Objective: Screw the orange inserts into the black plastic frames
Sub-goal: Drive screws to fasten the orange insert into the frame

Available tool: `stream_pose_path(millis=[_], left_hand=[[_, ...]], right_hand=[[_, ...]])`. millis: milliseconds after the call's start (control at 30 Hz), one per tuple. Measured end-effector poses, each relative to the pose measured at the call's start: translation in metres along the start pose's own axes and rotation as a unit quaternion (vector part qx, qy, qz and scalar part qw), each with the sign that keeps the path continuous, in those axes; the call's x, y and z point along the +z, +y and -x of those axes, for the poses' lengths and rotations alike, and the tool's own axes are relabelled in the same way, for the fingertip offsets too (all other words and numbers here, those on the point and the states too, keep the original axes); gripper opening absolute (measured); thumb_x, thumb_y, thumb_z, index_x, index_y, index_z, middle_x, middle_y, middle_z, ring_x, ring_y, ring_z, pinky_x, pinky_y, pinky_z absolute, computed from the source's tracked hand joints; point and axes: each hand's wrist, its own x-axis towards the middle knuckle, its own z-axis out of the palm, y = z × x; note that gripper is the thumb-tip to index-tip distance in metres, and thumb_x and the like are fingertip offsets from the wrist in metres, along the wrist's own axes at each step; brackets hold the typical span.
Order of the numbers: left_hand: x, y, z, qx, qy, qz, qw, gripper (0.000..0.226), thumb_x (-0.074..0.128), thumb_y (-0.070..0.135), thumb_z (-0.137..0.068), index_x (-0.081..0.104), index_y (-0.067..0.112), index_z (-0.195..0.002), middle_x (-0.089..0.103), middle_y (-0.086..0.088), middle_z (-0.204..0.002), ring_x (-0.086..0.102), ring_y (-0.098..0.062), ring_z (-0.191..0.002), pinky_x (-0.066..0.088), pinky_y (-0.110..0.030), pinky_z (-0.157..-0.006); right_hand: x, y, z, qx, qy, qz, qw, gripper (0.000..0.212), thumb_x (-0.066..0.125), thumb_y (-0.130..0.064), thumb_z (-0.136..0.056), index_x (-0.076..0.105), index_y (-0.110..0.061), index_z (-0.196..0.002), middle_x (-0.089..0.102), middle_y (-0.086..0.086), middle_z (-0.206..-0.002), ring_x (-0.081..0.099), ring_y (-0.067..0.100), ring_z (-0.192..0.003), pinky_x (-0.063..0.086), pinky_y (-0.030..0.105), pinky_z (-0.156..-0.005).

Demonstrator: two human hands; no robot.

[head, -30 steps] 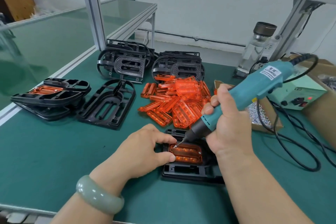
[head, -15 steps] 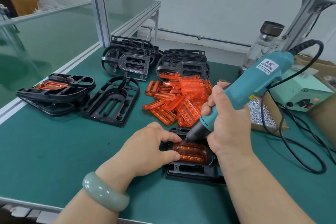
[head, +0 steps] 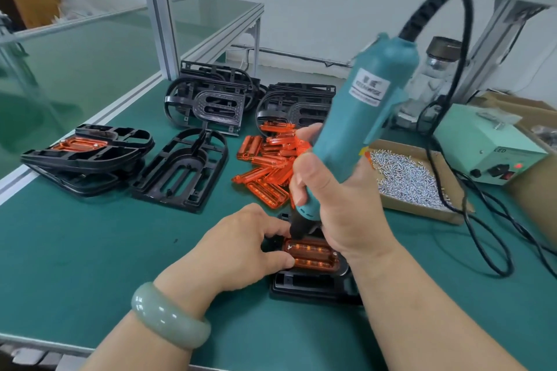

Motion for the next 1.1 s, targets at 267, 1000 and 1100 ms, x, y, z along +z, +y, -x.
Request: stream_pose_path(millis=[267,1000,1100], left_hand=[[-0.002,0.007,-0.002,0.001,-0.007,-0.020,1.000,0.037,0.071,0.051,-0.074,0.041,0.070,-0.080,0.049,0.006,-0.099,0.053,-0.011,-0.089,0.047,-0.037,-0.086],[-0.005,0.011,-0.003,-0.009,-0.016,-0.019,1.000,0.031,0.072,0.050,-0.074,0.049,0.069,-0.067,0.048,0.012,-0.091,0.052,-0.008,-0.086,0.048,-0.034,-0.083],[-0.004,0.009,-0.004,-0.001,-0.018,-0.011,1.000,0.029,0.073,0.046,-0.074,0.054,0.067,-0.074,0.055,0.021,-0.085,0.054,-0.004,-0.080,0.048,-0.024,-0.075]], right_hand=[[-0.002,0.005,0.001,0.008,0.008,-0.028,1.000,0.020,0.067,-0.027,-0.084,0.063,-0.029,-0.104,0.051,-0.003,-0.060,0.046,0.015,-0.047,0.042,0.027,-0.051],[-0.003,0.004,-0.002,0.021,-0.027,-0.058,0.998,0.017,0.064,-0.014,-0.081,0.064,-0.026,-0.093,0.050,-0.004,-0.055,0.046,0.013,-0.044,0.042,0.024,-0.051],[-0.005,0.001,-0.006,0.027,-0.028,-0.079,0.996,0.017,0.065,-0.014,-0.079,0.064,-0.024,-0.093,0.050,-0.002,-0.055,0.046,0.012,-0.043,0.042,0.023,-0.050]])
